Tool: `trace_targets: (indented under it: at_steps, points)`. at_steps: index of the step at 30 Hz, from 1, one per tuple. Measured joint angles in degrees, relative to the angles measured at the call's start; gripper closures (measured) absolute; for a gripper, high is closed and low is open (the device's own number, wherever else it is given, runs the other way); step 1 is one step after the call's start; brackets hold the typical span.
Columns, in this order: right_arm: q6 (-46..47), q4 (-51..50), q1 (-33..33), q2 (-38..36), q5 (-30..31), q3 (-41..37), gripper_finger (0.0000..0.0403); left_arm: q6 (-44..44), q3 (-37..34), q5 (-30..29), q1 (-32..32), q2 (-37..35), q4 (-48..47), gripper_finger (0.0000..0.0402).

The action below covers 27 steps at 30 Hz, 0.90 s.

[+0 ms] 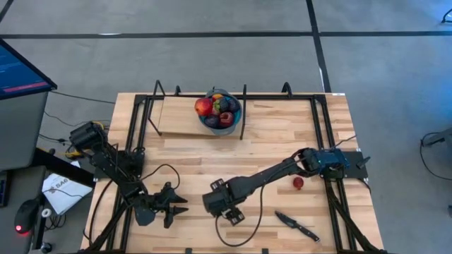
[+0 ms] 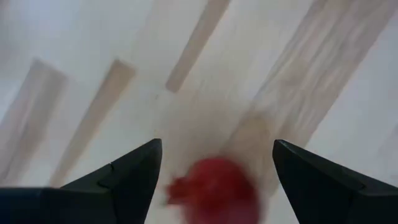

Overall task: Pick & Place Fruit
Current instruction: Put the left red pomegranate into the blue strainer bowl on the shelf

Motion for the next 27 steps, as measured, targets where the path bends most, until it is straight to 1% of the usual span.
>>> trace_targets:
  at_steps: [2,6,8,10,17,20,23,27]
  points:
    - [-1.9,-2.1,0.1,0.0,0.0,0.0,0.0101,0.6,0.0,-0.5,0.0,0.0,0.0,0.0245]
    - [-7.5,-3.1,0.6,0.4,0.5,0.0,0.0101,1.2,0.0,-1.5,0.0,0.0,0.1,0.0245]
    - [-8.6,-3.8,0.9,0.4,0.9,0.0,0.0101,1.2,0.0,-1.5,0.0,0.0,0.2,0.0245]
    - [-8.5,-4.3,1.1,0.4,1.9,0.0,0.0101,1.2,0.0,-1.5,0.0,0.0,0.4,0.0247]
    - [-7.3,-7.5,2.4,0.0,2.1,0.7,0.0101,1.1,0.0,-1.5,0.0,0.0,0.4,0.0248]
    - [-6.3,-8.1,3.1,0.0,2.1,2.2,0.0101,1.1,0.0,-1.5,0.0,0.0,0.4,0.0248]
    - [-5.4,-10.8,3.9,0.0,2.1,4.8,0.0101,1.1,0.0,-1.5,0.0,0.0,0.4,0.0248]
    - [-5.9,-16.5,4.8,-0.1,2.2,6.3,0.0101,1.0,0.0,-1.5,0.0,0.0,0.5,0.0248]
